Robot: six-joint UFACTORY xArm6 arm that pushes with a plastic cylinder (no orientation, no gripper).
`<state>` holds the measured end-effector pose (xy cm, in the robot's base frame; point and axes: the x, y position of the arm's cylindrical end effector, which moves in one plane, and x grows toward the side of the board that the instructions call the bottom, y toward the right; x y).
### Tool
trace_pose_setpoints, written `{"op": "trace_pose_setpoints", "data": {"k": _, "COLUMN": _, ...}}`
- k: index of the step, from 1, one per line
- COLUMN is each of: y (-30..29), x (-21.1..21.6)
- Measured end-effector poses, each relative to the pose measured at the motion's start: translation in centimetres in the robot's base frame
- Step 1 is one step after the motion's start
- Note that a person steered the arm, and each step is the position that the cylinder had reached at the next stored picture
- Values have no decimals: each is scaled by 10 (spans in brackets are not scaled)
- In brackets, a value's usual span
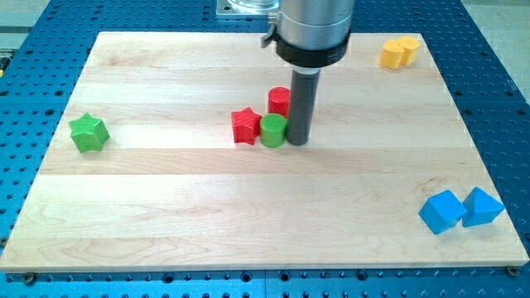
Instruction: Slide the red circle slightly upwards
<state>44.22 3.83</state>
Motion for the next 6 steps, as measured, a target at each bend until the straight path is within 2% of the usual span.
{"op": "trace_pose_setpoints", "data": {"k": 1, "y": -10, "x": -6}}
{"op": "trace_pose_setpoints", "data": {"k": 2, "y": 9, "x": -7}}
{"op": "trace_pose_setpoints", "data": {"k": 4, "y": 8, "x": -40}}
{"op": "trace_pose_setpoints", "data": {"k": 5, "y": 14, "x": -99}}
{"op": "trace_pose_setpoints", "data": {"k": 6, "y": 13, "x": -132}}
